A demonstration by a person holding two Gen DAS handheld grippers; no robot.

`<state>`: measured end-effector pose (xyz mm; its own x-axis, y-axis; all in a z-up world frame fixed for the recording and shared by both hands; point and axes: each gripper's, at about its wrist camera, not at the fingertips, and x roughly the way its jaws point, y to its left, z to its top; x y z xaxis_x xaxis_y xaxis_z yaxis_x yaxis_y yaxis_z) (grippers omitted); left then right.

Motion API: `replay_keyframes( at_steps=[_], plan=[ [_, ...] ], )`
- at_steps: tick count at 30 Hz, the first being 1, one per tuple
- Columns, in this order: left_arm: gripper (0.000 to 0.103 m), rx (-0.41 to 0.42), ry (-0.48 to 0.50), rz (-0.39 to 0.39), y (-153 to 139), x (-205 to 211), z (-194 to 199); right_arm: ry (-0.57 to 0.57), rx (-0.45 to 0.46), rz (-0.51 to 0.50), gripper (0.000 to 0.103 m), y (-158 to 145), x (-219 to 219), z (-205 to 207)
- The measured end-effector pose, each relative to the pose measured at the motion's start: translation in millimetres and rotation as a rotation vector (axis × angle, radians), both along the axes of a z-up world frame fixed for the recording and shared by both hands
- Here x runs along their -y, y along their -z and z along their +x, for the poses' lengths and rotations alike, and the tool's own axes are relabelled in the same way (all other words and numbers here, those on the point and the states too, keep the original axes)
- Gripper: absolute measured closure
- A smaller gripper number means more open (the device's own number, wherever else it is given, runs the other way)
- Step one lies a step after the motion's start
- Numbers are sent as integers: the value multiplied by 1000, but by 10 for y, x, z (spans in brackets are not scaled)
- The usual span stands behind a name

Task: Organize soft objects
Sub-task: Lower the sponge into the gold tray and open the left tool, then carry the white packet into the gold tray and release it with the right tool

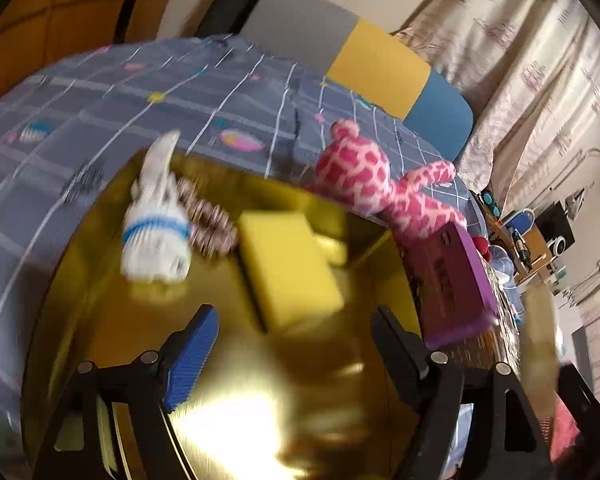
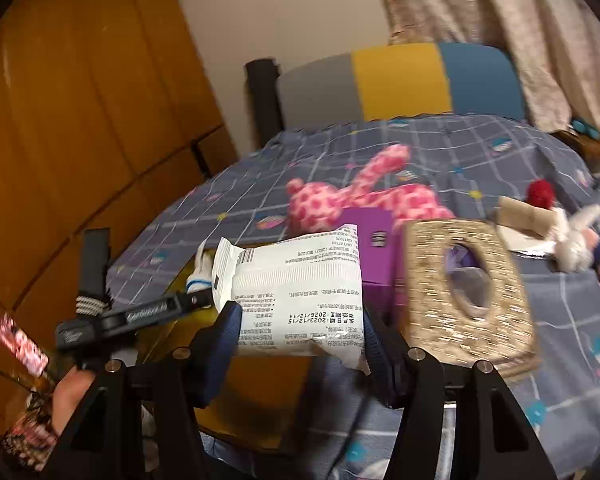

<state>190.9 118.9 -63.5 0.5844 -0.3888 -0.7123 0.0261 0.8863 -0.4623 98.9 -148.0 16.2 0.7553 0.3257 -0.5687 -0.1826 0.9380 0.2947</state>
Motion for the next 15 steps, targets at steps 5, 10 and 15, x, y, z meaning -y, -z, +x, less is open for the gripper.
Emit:
replay_keyframes(
  at_steps=[5,10,15],
  plan=[
    [25,-19,0,28,87,-29,-216,-97,-33,-65,43,90,-347,185],
    [25,-18,-14,54,128,-94,-344,-202,-69,-217,43,187,-661,431],
    [25,-23,-31,44,151,-171,-418,-308,-86,-489,43,268,-915,676]
  ],
)
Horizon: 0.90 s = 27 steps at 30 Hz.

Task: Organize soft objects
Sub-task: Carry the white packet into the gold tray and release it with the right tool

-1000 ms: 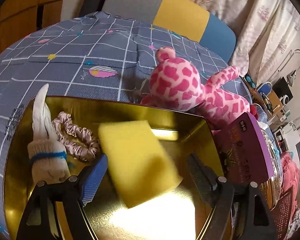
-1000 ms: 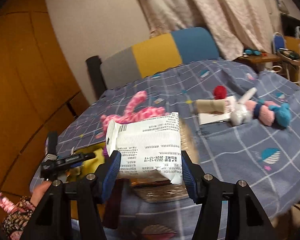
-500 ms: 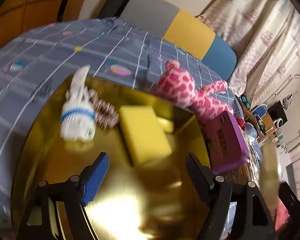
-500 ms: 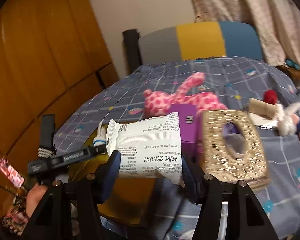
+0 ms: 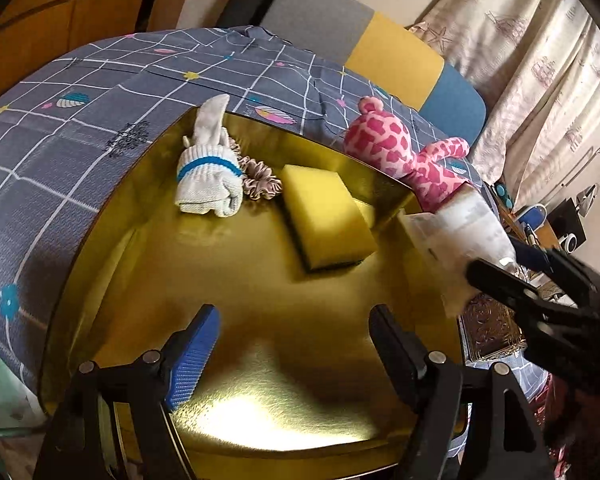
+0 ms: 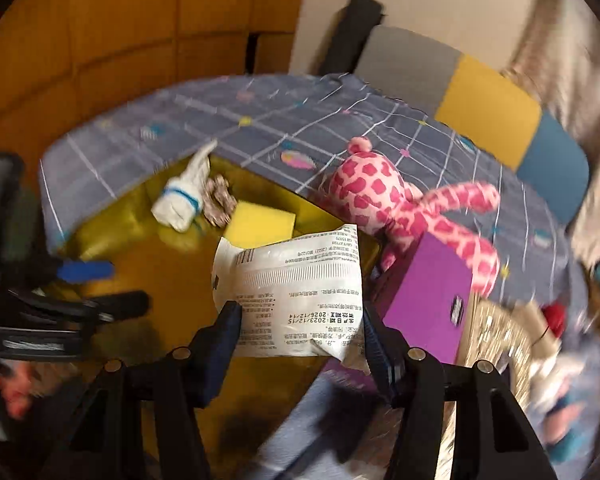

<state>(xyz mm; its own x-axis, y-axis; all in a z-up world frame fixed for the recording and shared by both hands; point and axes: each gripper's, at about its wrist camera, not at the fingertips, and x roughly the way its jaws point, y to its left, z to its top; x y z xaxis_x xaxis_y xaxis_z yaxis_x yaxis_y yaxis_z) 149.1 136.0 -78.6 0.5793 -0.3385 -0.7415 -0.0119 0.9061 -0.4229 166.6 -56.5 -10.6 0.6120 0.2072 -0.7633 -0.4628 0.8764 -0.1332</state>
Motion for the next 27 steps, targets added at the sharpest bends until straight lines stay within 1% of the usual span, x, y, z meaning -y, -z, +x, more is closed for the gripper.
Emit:
replay_keyframes(
  at_steps=[3,8,10,12,13,15,17,18,19,21,23,27],
  plan=[
    [25,1,-5,-7,-10,-30,-11,-46,-12,-120,43,70,-88,156],
    [25,-1,-14,-23,-27,-76,-21,-66,-80,-240,43,230,-246,409],
    [25,2,-20,-26,-34,-96,-25,-68,-80,-300,43,320,-322,469],
    [25,1,-24,-27,-35,-115,-30,-78,-49,-387,43,389,-409,506],
    [25,1,-25,-28,-33,-123,-30,-78,-45,-412,43,411,-442,532],
    [25,-3,-31,-28,-25,-132,-30,-62,-56,-447,39,457,-495,632],
    [25,-10,-31,-30,-14,-142,-32,-43,-53,-485,29,498,-529,712],
    [25,-11,-33,-31,-13,-147,-36,-35,-36,-516,25,527,-548,749],
    [25,-11,-36,-32,-14,-153,-41,-31,-11,-553,20,550,-568,777],
    [25,-11,-38,-34,-15,-162,-49,-27,34,-601,19,552,-604,799],
    [25,-10,-41,-40,-12,-174,-56,-12,74,-617,19,498,-609,805],
    [25,-24,-36,-45,28,-147,-53,36,133,-545,19,252,-535,782]
  ],
)
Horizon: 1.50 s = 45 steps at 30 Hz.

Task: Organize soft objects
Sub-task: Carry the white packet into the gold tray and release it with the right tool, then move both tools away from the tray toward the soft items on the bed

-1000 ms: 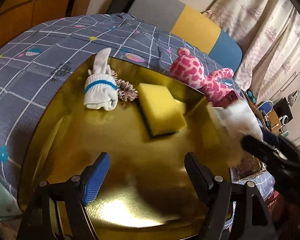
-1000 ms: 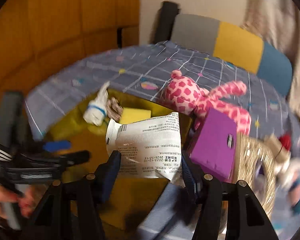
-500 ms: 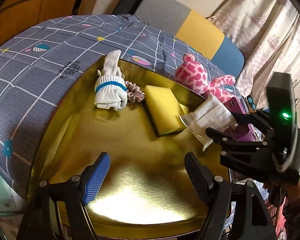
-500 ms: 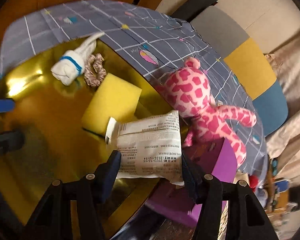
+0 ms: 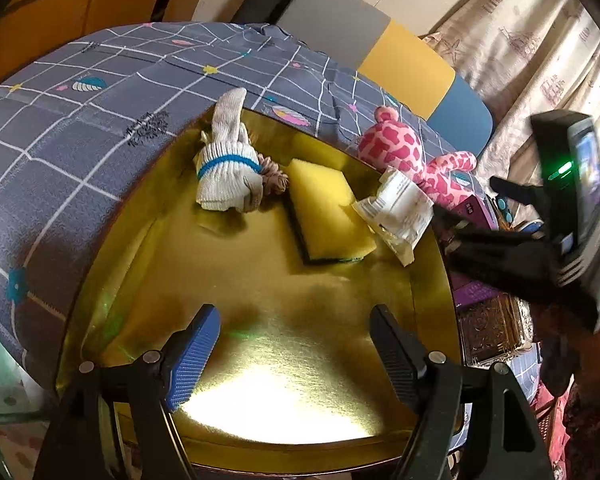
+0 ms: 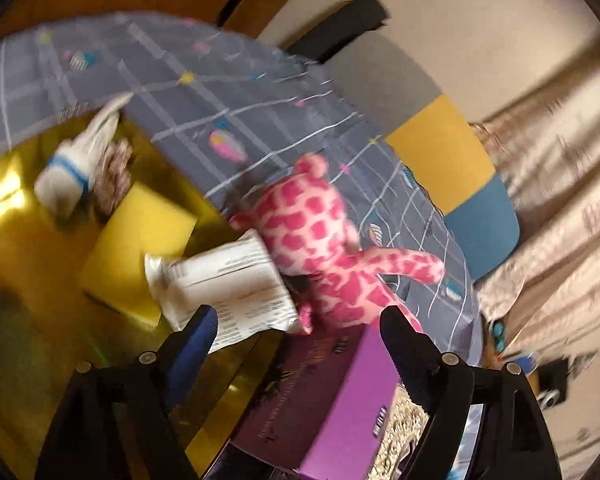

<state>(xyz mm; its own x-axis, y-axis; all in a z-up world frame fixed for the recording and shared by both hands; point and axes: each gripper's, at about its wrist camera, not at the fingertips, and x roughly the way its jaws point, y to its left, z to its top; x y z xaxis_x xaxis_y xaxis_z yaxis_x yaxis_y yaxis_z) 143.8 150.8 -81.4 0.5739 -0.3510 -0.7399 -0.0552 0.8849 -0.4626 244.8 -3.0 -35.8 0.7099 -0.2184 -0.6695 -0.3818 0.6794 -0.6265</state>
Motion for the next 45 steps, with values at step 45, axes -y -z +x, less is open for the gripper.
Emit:
replay_keyframes(
  at_steps=[45],
  plan=[
    [25,27,74,23,-64,274,-164,62,9,330,7,-525,80,-71]
  ],
)
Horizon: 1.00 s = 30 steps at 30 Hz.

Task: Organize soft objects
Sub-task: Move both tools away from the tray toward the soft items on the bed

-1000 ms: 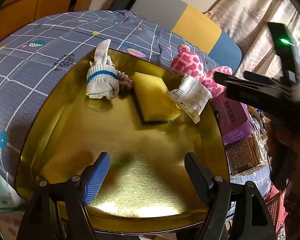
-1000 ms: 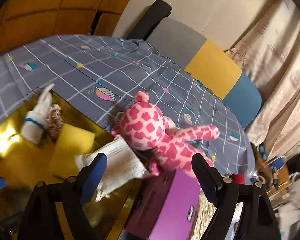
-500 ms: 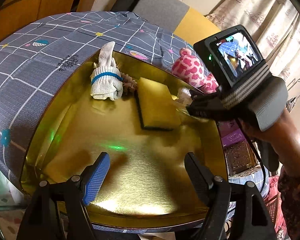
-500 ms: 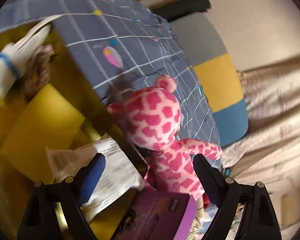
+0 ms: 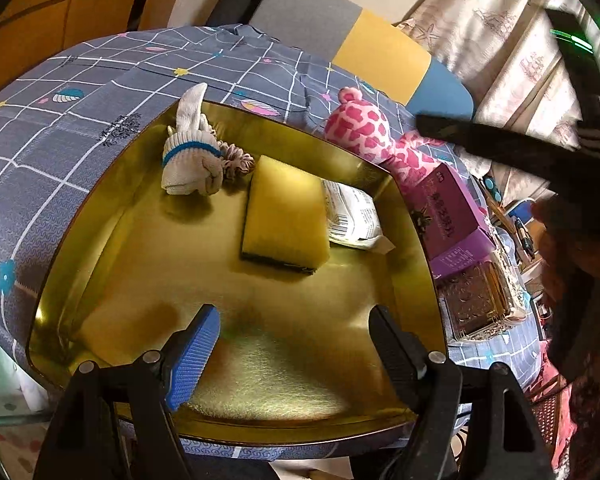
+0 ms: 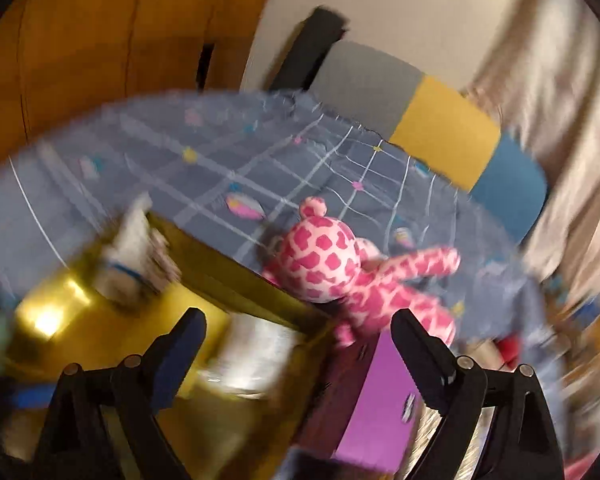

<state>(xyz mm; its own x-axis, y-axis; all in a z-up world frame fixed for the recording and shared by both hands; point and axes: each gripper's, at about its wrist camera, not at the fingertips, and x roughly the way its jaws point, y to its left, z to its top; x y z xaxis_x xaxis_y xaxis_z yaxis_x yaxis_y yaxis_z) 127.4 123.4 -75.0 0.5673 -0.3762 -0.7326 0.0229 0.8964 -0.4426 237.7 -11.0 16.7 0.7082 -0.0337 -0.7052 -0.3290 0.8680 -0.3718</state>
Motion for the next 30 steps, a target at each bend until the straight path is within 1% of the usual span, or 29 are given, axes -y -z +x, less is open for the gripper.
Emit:
replay_keyframes(
  at_steps=[3,5,7,10,11,12,16,18,20,21,23,25,27,30],
  plan=[
    [25,-8,11,-5,12,45,-11,42,20,210,7,-178,321,-194],
    [25,-1,30,-14,10,98,-32,74,58,300,5,-268,537,-354],
    [25,14,55,-21,-6,171,-71,109,114,363,4,-350,775,-529],
    [25,46,98,-52,-57,301,-134,183,189,408,4,-424,1128,-760],
    [25,56,115,-62,-72,349,-159,224,213,429,4,-425,1293,-845],
    [25,63,133,-69,-87,406,-185,247,220,442,4,-430,1403,-879],
    [25,92,211,-83,-156,633,-268,418,235,531,4,-292,2056,-1056],
    [25,106,252,-79,-204,762,-305,504,205,541,4,-151,2367,-1096],
    [25,121,302,-71,-256,909,-350,565,168,551,4,7,2620,-1146],
    [25,132,331,-58,-290,1011,-371,590,150,555,5,91,2735,-1176],
    [25,143,371,-36,-330,1165,-403,633,120,547,9,266,2945,-1243],
    [25,144,407,-16,-353,1314,-426,666,97,549,11,419,3133,-1317],
    [25,140,448,-1,-367,1484,-439,683,83,559,12,538,3290,-1406],
    [25,137,498,21,-395,1693,-471,705,67,567,18,709,3493,-1454]
  ],
)
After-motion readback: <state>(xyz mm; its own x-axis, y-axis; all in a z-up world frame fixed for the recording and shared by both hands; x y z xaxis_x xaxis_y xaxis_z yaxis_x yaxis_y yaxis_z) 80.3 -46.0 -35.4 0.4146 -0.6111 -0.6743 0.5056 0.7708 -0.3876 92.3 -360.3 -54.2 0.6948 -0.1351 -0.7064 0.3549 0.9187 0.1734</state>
